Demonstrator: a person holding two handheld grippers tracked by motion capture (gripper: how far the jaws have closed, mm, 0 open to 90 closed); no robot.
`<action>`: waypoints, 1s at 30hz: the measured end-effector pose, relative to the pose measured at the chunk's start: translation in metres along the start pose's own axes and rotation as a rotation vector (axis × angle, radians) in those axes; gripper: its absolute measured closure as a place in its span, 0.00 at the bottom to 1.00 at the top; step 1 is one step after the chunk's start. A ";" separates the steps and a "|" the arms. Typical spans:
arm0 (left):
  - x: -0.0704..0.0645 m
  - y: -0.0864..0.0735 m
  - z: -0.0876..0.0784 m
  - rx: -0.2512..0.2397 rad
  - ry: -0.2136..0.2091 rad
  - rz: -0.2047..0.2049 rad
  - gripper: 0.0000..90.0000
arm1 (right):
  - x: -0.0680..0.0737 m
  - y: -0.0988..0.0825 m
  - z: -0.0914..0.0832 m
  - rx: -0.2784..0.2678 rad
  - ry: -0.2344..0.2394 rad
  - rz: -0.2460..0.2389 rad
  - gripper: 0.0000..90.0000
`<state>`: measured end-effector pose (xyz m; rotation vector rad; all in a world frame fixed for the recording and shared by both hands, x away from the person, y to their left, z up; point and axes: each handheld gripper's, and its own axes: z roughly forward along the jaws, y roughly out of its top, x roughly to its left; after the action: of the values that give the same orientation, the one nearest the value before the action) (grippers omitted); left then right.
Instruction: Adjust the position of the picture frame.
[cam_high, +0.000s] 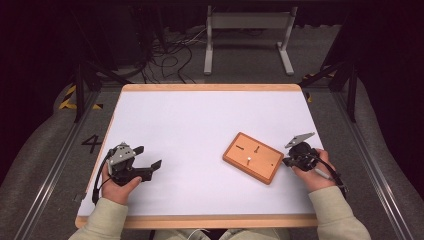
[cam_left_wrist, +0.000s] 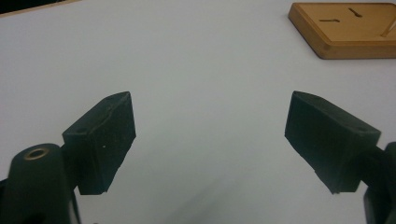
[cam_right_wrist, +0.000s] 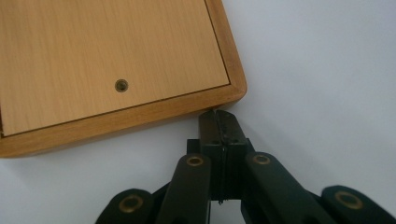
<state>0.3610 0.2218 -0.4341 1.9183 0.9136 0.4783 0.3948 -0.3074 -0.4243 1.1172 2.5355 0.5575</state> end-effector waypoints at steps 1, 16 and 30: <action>0.000 0.000 0.000 0.000 0.000 -0.001 0.18 | 0.000 0.003 0.002 -0.005 -0.004 -0.005 1.00; 0.000 -0.002 -0.001 0.006 0.006 -0.009 0.18 | -0.006 0.033 0.025 -0.069 -0.012 -0.048 1.00; 0.001 -0.003 0.000 0.007 0.004 -0.014 0.18 | 0.001 0.073 0.050 -0.102 -0.012 -0.090 1.00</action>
<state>0.3607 0.2237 -0.4365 1.9165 0.9316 0.4722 0.4622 -0.2504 -0.4338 0.9636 2.5019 0.6473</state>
